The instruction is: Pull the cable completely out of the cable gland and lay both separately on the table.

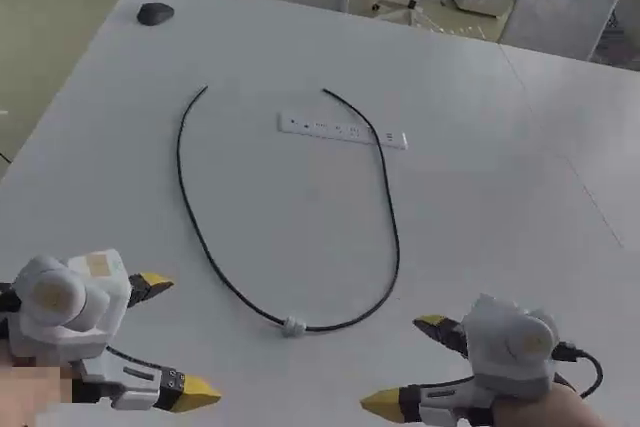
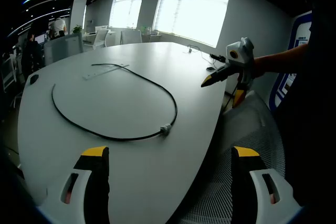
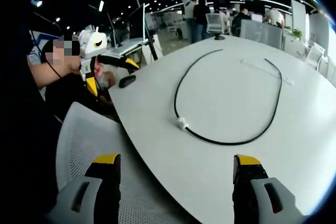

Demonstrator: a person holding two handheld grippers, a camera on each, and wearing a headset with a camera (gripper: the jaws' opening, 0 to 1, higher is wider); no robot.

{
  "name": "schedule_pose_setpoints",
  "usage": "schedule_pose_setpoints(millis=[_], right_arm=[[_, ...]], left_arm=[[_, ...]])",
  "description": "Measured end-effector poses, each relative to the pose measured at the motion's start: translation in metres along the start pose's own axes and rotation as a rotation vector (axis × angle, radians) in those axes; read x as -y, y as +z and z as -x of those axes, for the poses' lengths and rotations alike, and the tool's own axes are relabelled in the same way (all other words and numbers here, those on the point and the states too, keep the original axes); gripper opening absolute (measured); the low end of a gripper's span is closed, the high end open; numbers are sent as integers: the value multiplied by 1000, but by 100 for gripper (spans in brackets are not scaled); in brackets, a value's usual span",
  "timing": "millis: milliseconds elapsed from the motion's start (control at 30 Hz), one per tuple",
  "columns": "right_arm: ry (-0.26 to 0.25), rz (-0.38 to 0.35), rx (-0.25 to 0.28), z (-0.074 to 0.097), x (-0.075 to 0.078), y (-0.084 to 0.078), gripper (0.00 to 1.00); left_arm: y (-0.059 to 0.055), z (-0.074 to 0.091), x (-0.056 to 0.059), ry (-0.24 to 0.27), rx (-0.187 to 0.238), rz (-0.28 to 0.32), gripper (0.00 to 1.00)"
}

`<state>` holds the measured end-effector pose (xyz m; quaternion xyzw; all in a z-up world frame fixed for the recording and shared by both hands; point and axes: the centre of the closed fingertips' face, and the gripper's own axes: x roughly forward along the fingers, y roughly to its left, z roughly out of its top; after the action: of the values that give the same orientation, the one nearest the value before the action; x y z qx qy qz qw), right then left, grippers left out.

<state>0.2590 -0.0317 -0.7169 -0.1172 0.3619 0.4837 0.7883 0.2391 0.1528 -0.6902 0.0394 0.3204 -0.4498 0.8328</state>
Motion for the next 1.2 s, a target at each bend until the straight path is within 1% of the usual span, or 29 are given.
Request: schedule_pose_setpoints(millis=[133, 233, 333, 433, 533, 600, 733, 800, 900, 1000, 1067, 1133, 1167, 1200], right_arm=[[1, 14, -3, -4, 3, 4, 90], [3, 28, -18, -9, 6, 5, 89], [7, 38, -23, -14, 8, 8, 88], [15, 35, -30, -20, 10, 13, 86], [23, 61, -56, -26, 11, 13, 84], [30, 73, -62, -31, 11, 16, 83], [50, 96, -91, -40, 13, 16, 80], [54, 117, -102, -42, 15, 16, 79], [55, 139, -103, -46, 19, 18, 74], [54, 132, -121, -52, 26, 17, 71], [60, 142, -131, -55, 26, 17, 68], [79, 157, -153, -60, 24, 15, 65], [88, 178, -168, -63, 23, 13, 65], [93, 194, -172, -65, 23, 13, 65]], left_arm=[[1, 1, 1, 5, 8, -1, 97], [1, 2, 3, 6, 9, 1, 97], [-1, 3, 4, 10, 9, 0, 97], [-2, 4, 3, 21, 12, 7, 97], [-2, 4, 3, 28, 16, 12, 96], [-1, 5, 2, 35, 19, 9, 97], [1, 6, 0, 58, 31, 31, 96], [4, 7, 0, 62, 44, 40, 96], [6, 5, 3, 60, 44, 41, 96], [6, 4, 4, 58, 34, 38, 96], [6, 3, 5, 60, 32, 39, 96], [5, 3, 4, 65, 31, 44, 96], [5, 2, 4, 67, 32, 46, 96], [5, 2, 3, 72, 33, 47, 97]])
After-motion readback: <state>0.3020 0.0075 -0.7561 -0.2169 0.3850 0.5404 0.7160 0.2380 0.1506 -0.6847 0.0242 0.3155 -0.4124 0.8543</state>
